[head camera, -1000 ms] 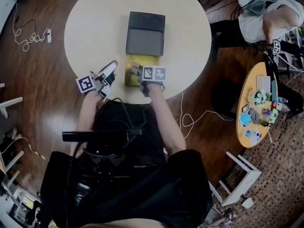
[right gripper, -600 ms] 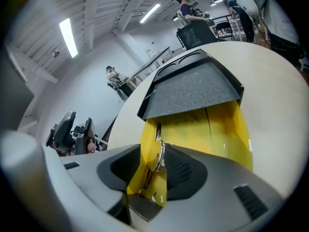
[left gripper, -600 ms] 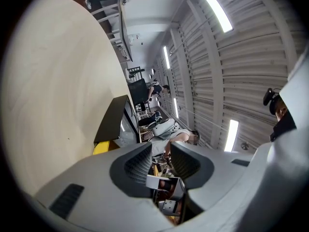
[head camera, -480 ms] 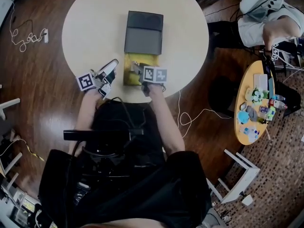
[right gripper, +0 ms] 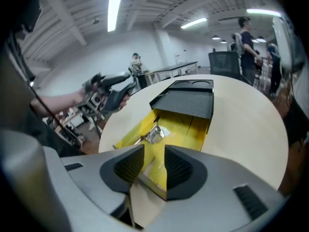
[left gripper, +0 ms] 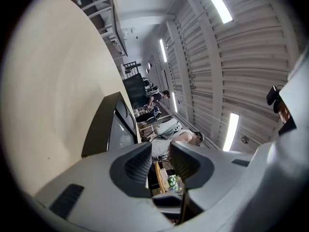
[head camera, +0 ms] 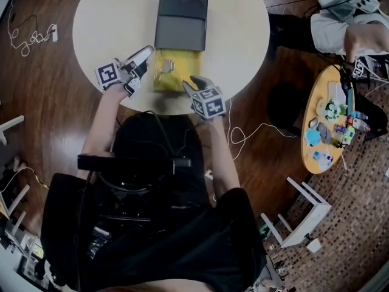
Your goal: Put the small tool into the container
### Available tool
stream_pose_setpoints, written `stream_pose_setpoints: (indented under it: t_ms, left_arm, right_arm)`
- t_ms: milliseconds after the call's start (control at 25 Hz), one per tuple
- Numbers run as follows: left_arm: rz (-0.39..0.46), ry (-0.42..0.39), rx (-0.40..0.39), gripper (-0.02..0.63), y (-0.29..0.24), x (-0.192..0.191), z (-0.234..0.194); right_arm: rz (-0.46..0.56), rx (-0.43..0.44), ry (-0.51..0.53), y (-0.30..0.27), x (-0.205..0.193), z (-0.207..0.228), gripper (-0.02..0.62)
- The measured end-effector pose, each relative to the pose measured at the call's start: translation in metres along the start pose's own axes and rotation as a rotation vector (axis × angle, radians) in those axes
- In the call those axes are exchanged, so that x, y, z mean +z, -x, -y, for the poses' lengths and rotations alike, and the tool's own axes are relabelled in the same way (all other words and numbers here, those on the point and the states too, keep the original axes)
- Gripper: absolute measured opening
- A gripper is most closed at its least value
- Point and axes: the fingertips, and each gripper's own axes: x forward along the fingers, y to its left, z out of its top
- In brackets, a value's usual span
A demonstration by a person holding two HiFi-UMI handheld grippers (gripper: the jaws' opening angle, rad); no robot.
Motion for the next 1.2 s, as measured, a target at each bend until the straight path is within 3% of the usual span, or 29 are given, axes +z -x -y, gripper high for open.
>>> stream_pose_setpoints:
  t_ms: [200, 440, 600, 880, 1200]
  left_arm:
    - [0.007, -0.011, -0.011, 0.109, -0.028, 0.015, 0.001]
    - [0.009, -0.003, 0.014, 0.109, -0.051, 0.022, -0.012]
    - [-0.002, 0.018, 0.083, 0.109, -0.053, 0.023, -0.03]
    - [-0.028, 0.004, 0.133, 0.109, -0.063, 0.023, -0.054]
    - [-0.047, 0.027, 0.186, 0.109, -0.065, 0.023, -0.07]
  right_arm:
    - [-0.125, 0.005, 0.327, 0.003, -0.035, -0.019, 0.117]
    - [-0.188, 0.009, 0.563, 0.001, -0.053, -0.024, 0.124]
    - [-0.191, 0.028, 0.647, 0.0, -0.054, -0.026, 0.126]
    - [-0.195, 0.015, 0.808, -0.014, -0.054, -0.028, 0.121]
    - [-0.223, 0.103, 0.868, -0.017, -0.06, -0.039, 0.049]
